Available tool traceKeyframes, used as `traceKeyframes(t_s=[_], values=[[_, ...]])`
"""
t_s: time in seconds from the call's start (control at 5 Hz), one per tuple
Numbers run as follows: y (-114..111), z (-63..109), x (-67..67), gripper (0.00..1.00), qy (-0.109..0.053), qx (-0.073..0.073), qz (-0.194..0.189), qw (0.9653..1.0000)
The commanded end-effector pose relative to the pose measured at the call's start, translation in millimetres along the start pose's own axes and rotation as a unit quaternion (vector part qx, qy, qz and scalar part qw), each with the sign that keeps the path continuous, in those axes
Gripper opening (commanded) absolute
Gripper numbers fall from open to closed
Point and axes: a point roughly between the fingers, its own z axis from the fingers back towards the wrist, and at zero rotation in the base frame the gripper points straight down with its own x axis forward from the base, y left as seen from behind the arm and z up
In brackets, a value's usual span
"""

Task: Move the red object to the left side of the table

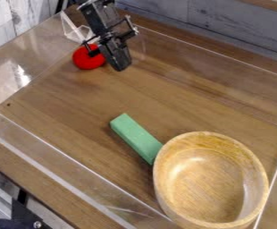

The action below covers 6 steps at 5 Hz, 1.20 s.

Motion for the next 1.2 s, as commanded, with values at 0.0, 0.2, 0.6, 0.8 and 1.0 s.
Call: traceKeyframes(t_s=[0.0, 0.2, 0.6, 0.8, 1.0], values=[[6.9, 28.2, 7.5, 0.00, -0.021, -0.002, -0.014, 0.9997], [23.6, 37.5, 15.1, 1.00, -0.013, -0.012, -0.013, 0.9998], [24.7, 41.5, 13.8, 1.00, -0.013, -0.039, 0.007, 0.9991], [24.7, 43.0, 12.2, 1.00, -0.011, -0.046, 0.015, 0.9988], [35.7, 37.7, 13.7, 1.00, -0.030, -0.058, 0.042, 0.9970]])
